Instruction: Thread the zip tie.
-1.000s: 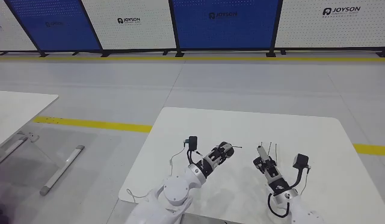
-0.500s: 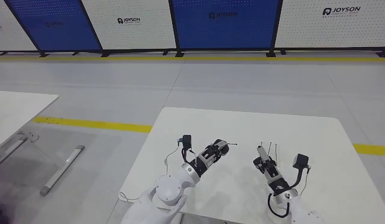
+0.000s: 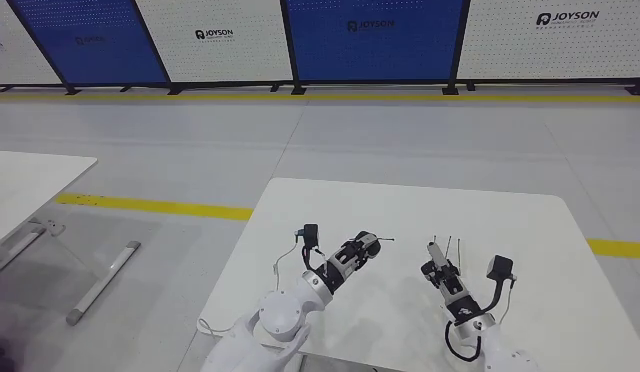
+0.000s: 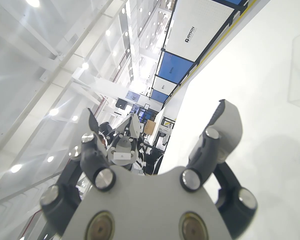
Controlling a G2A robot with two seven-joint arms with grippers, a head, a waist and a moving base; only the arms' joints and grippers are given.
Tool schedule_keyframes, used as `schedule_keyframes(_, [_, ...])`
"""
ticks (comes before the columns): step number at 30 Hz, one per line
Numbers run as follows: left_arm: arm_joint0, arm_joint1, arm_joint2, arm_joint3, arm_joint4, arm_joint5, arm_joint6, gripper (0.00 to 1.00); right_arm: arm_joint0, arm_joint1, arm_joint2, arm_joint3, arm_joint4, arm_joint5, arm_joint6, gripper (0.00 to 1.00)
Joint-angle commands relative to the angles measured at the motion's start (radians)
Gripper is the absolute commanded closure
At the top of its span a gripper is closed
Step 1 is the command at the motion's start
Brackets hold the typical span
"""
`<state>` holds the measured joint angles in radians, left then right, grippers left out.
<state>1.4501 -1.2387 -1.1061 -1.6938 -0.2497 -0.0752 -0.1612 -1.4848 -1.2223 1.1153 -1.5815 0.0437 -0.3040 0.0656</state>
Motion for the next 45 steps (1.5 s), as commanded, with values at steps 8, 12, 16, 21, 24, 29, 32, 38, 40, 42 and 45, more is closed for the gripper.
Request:
schedule_keyframes(8, [-0.004,-0.001,0.001,0.011,0.002,0.001,0.008,1.00,0.000,0.000,0.000,0.000,0.000,0.000,0.000,0.00])
schedule_keyframes(12, [-0.004,0.001,-0.015,0.001,-0.006,-0.019,-0.003,1.00,0.000,0.000,0.000,0.000,0.000,0.000,0.000,0.00])
schedule_keyframes(16, [0.030,0.009,-0.057,-0.075,0.000,-0.048,-0.014,1.00,0.000,0.000,0.000,0.000,0.000,0.000,0.000,0.00])
schedule_keyframes(21, [0.079,0.020,-0.103,-0.175,0.011,-0.052,-0.032,1.00,0.000,0.000,0.000,0.000,0.000,0.000,0.000,0.00])
schedule_keyframes(24, [0.085,0.021,-0.109,-0.185,0.012,-0.048,-0.034,1.00,0.000,0.000,0.000,0.000,0.000,0.000,0.000,0.00])
schedule_keyframes(29, [0.085,0.021,-0.109,-0.185,0.012,-0.048,-0.034,1.00,0.000,0.000,0.000,0.000,0.000,0.000,0.000,0.00])
schedule_keyframes(32, [0.085,0.021,-0.109,-0.185,0.012,-0.048,-0.034,1.00,0.000,0.000,0.000,0.000,0.000,0.000,0.000,0.00])
schedule_keyframes(38, [0.075,0.021,-0.116,-0.181,0.013,-0.040,-0.027,1.00,0.000,0.000,0.000,0.000,0.000,0.000,0.000,0.00])
schedule_keyframes(40, [0.074,0.024,-0.137,-0.193,0.001,-0.052,-0.046,1.00,0.000,0.000,0.000,0.000,0.000,0.000,0.000,0.00])
schedule_keyframes(42, [0.086,0.027,-0.162,-0.215,-0.026,-0.083,-0.079,1.00,0.000,0.000,0.000,0.000,0.000,0.000,0.000,0.00])
schedule_keyframes(45, [0.121,0.036,-0.210,-0.257,-0.035,-0.119,-0.123,1.00,0.000,0.000,0.000,0.000,0.000,0.000,0.000,0.00])
